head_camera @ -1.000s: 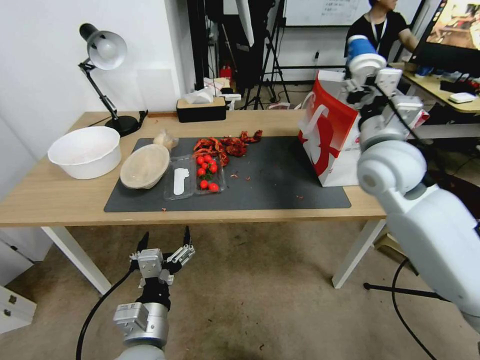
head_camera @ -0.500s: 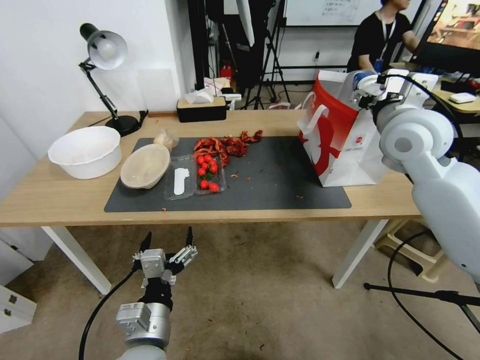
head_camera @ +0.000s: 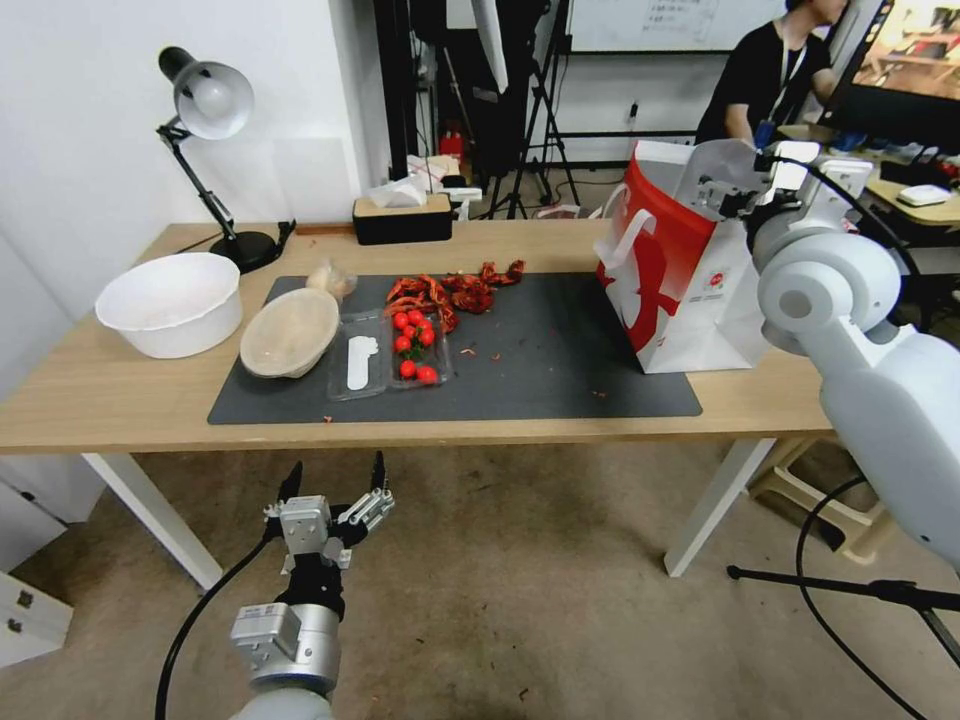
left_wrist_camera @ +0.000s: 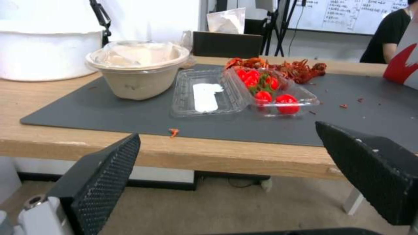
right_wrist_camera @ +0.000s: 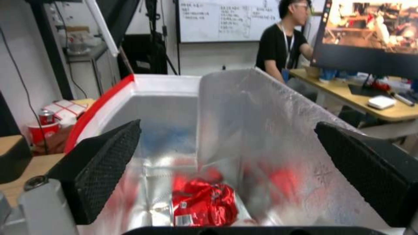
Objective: Pick up the trash from the table and place it into the takeout bag.
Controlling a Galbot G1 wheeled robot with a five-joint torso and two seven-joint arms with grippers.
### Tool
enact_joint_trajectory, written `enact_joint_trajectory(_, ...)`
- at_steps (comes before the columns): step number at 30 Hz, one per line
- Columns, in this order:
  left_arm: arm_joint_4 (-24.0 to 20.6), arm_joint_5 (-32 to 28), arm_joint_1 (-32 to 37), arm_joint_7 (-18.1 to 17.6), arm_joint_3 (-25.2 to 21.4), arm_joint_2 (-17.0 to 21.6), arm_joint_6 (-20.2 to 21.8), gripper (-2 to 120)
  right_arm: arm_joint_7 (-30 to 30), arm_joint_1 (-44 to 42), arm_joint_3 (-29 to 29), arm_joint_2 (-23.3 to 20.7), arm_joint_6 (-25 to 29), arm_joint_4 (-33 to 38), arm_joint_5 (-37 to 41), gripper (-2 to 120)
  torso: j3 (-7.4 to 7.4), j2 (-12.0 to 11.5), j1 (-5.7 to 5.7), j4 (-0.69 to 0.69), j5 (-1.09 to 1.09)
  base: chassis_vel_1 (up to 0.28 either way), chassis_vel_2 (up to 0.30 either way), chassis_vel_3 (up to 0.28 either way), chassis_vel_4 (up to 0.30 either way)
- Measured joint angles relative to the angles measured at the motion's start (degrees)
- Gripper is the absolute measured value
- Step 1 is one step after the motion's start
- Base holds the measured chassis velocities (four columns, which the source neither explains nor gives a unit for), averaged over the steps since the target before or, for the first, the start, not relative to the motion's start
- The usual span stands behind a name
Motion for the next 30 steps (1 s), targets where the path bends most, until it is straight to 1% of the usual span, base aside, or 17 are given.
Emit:
enact_joint_trajectory(1,0.0,0.0,0.0,0.1,0.0,0.1,0.0,100,-1.2,-0.5,0.0,-0.1,1.4,0.2,-1.0,100,0.00,0.0,0.00,-0.01,0.01,0.000,0.000,0.000,0.000)
enact_joint_trajectory(3,0.0,0.0,0.0,0.1,0.1,0.2,0.0,100,-1.5,-0.7,0.0,-0.1,1.8,0.2,-1.1,100,0.00,0.0,0.00,-0.01,0.01,0.000,0.000,0.000,0.000)
enact_joint_trajectory(6,-0.2,-0.5,-0.1,0.1,0.0,0.5,0.3,100,-3.5,-1.7,0.0,-0.3,5.2,1.3,-2.5,100,0.00,0.0,0.00,-0.01,0.00,0.000,0.000,0.000,0.000)
enact_joint_trajectory(9,-0.3,-0.7,-0.2,0.0,0.0,0.6,0.4,100,-3.8,-1.9,0.0,-0.3,5.8,1.7,-2.5,100,0.00,0.0,0.00,0.00,0.00,0.000,0.000,0.000,0.000)
enact_joint_trajectory(11,-0.5,-1.1,-0.1,0.1,0.1,0.6,0.7,100,-5.1,-2.6,0.0,-0.6,7.8,3.2,-3.1,100,0.00,0.0,0.00,-0.01,0.00,0.000,0.000,0.000,0.000)
enact_joint_trajectory(13,-0.5,-1.1,-0.1,0.1,0.1,0.6,0.7,100,-5.2,-2.6,0.0,-0.6,8.0,3.2,-3.2,100,0.00,0.0,0.00,-0.01,0.00,0.000,0.000,0.000,0.000)
enact_joint_trajectory(14,-0.5,-1.2,-0.1,0.1,0.1,0.6,0.7,100,-6.2,-3.0,0.0,-0.7,9.0,3.8,-3.9,100,0.00,0.0,0.00,0.00,0.00,0.000,0.000,0.000,0.000)
enact_joint_trajectory(16,-0.5,-1.2,-0.1,0.1,0.1,0.6,0.7,100,-6.4,-3.2,0.0,-0.7,9.3,3.9,-4.1,100,0.00,0.0,0.00,0.00,0.00,0.000,0.000,0.000,0.000)
enact_joint_trajectory(19,-0.6,-1.2,-0.1,0.1,0.1,0.6,0.7,100,-8.2,-4.1,0.0,-1.1,11.1,4.8,-5.6,100,0.00,0.0,0.00,0.00,0.00,0.000,0.000,0.000,0.000)
enact_joint_trajectory(20,-0.6,-1.3,0.0,0.3,0.1,0.7,0.7,100,-10.3,-5.6,0.1,-1.5,14.0,5.6,-7.4,100,0.00,0.0,0.00,-0.01,0.00,0.000,0.000,0.000,0.000)
enact_joint_trajectory(21,-0.6,-1.3,0.0,0.3,0.1,0.7,0.7,100,-10.3,-5.6,0.1,-1.5,14.0,5.6,-7.4,100,0.00,0.0,0.00,-0.01,0.00,0.000,0.000,0.000,0.000)
enact_joint_trajectory(23,-0.6,-1.3,0.1,0.4,0.1,0.7,0.6,100,-13.4,-8.1,0.4,-2.2,18.6,7.0,-9.8,100,0.00,0.0,0.00,0.00,0.00,0.000,0.000,0.000,0.000)
enact_joint_trajectory(24,-0.6,-1.3,0.1,0.4,0.1,0.7,0.6,100,-13.4,-8.1,0.4,-2.2,18.6,7.0,-9.8,100,0.00,0.0,0.00,0.00,0.00,0.000,0.000,0.000,0.000)
enact_joint_trajectory(27,-0.6,-1.3,0.2,0.6,0.1,0.4,0.3,100,-19.6,-16.6,2.7,-3.2,27.6,9.8,-15.0,100,0.00,0.0,0.00,-0.02,0.00,0.000,0.000,0.000,0.000)
enact_joint_trajectory(28,-0.6,-1.3,0.2,0.6,0.1,0.4,0.3,100,-19.6,-16.6,2.7,-3.2,27.6,9.8,-15.0,100,0.00,0.0,0.00,-0.02,0.00,0.000,0.000,0.000,0.000)
enact_joint_trajectory(30,-0.4,-1.3,0.2,0.6,0.1,0.4,0.0,100,-23.2,-23.2,4.5,-2.9,32.5,10.5,-19.4,100,-0.01,0.0,0.00,0.00,0.00,0.000,0.000,0.000,0.000)
